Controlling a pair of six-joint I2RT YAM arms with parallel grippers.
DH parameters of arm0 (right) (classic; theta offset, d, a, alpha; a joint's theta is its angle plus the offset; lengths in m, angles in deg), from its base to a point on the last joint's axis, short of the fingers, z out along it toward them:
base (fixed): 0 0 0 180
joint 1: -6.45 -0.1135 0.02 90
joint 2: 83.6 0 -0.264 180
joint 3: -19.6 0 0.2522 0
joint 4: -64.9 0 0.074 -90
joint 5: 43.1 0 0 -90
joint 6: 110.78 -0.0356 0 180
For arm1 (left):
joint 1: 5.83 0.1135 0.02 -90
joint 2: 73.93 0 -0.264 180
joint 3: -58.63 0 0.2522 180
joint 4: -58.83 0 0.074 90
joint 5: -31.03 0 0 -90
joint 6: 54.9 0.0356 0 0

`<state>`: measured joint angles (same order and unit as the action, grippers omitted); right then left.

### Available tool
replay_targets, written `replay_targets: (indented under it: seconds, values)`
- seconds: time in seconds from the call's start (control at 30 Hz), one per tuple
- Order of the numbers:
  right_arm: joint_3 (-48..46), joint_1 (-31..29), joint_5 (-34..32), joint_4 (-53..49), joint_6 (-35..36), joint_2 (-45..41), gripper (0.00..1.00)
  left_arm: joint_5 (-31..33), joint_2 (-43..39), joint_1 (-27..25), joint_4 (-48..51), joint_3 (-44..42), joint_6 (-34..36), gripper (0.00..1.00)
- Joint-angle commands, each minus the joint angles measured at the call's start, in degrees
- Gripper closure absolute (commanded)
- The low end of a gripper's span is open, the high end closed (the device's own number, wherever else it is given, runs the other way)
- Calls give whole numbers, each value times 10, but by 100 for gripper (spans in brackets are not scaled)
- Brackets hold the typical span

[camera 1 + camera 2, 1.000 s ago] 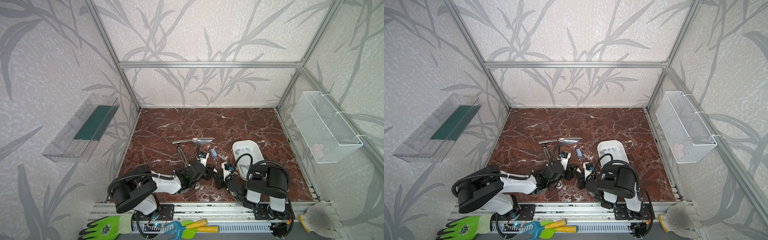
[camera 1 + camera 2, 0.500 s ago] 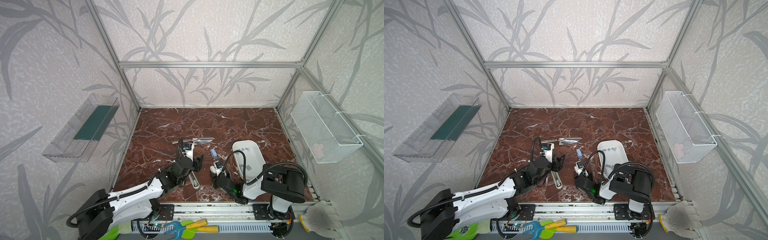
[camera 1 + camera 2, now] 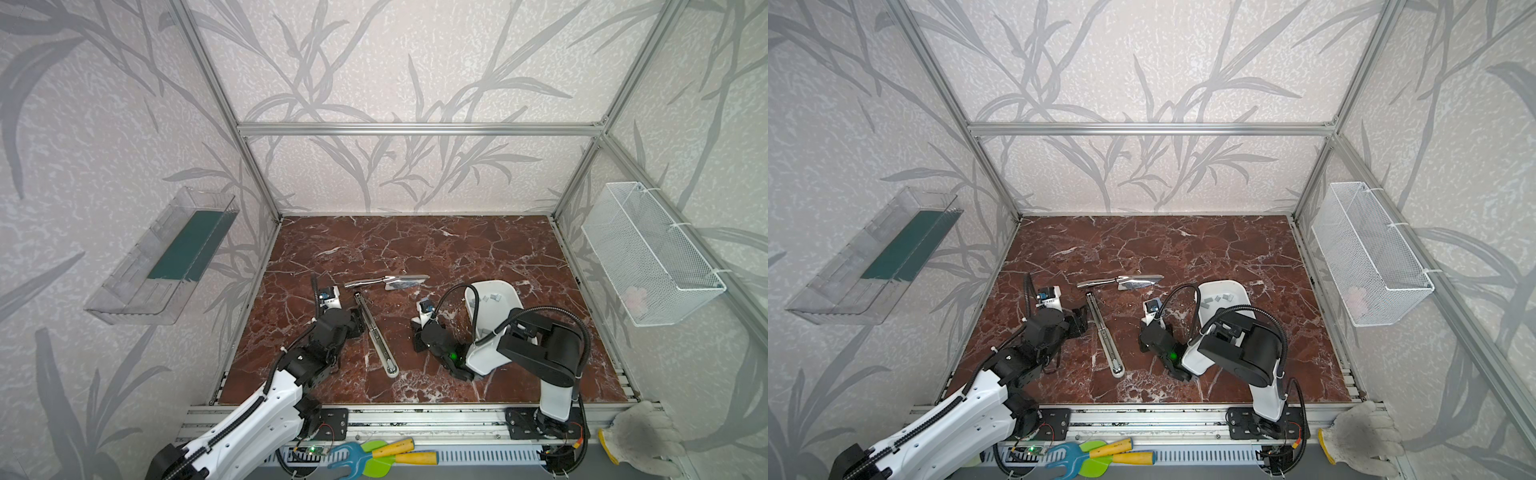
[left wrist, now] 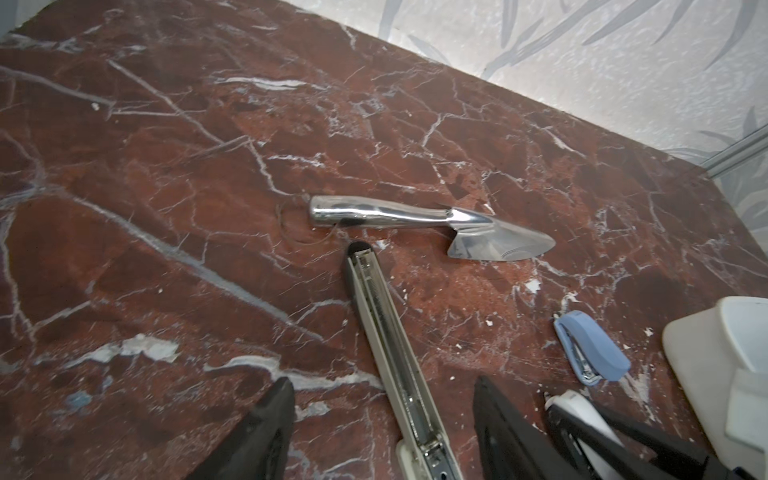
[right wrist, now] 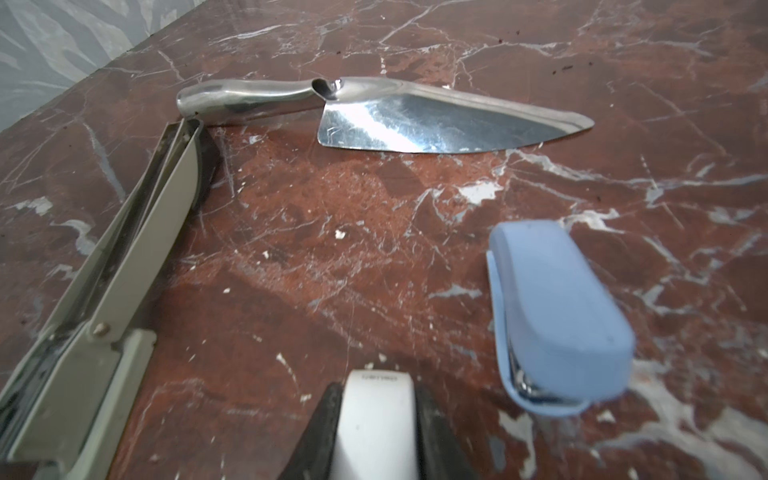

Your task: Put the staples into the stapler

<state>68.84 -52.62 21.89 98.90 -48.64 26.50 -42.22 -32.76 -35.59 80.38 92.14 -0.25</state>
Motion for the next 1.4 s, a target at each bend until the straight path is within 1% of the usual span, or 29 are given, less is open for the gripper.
replay_targets:
  seconds: [0.0,0.1,0.23,0.33,0.43,0.5,0.53,0.63,0.7,0.83,0.93,1.07,1.37]
  values:
    - [11,26,38,-90,19,28,76,-22,-19,33,24,-17,-26,31]
    - [28,37,55,-110,21,29,73,-48,-21,65,17,-25,-28,30]
    - [41,37,61,-134,39,3,62,-91,2,113,1,-27,-28,31]
    - [46,37,59,-165,57,-41,55,-123,14,140,-8,-27,-32,34]
    - [45,36,66,-211,66,-108,47,-128,7,146,-7,-29,-31,34]
    - [46,35,94,-260,79,-163,42,-131,-1,148,-1,-30,-30,33]
    - [46,32,94,-274,81,-188,41,-132,-4,149,0,-31,-30,33]
    - [36,8,88,-307,91,-249,36,-139,-18,149,-1,-36,-31,34]
    - [27,-35,75,-317,103,-283,34,-145,-33,150,-5,-44,-31,33]
    - [12,-105,50,-324,116,-323,29,-149,-55,149,-4,-50,-31,33]
    - [2,-141,65,-300,100,-322,26,-152,-60,149,-2,-50,-27,33]
    - [12,-173,69,-281,88,-280,24,-154,-60,150,-4,-52,-27,33]
    - [31,-177,87,-246,66,-203,26,-157,-60,150,-11,-59,-28,33]
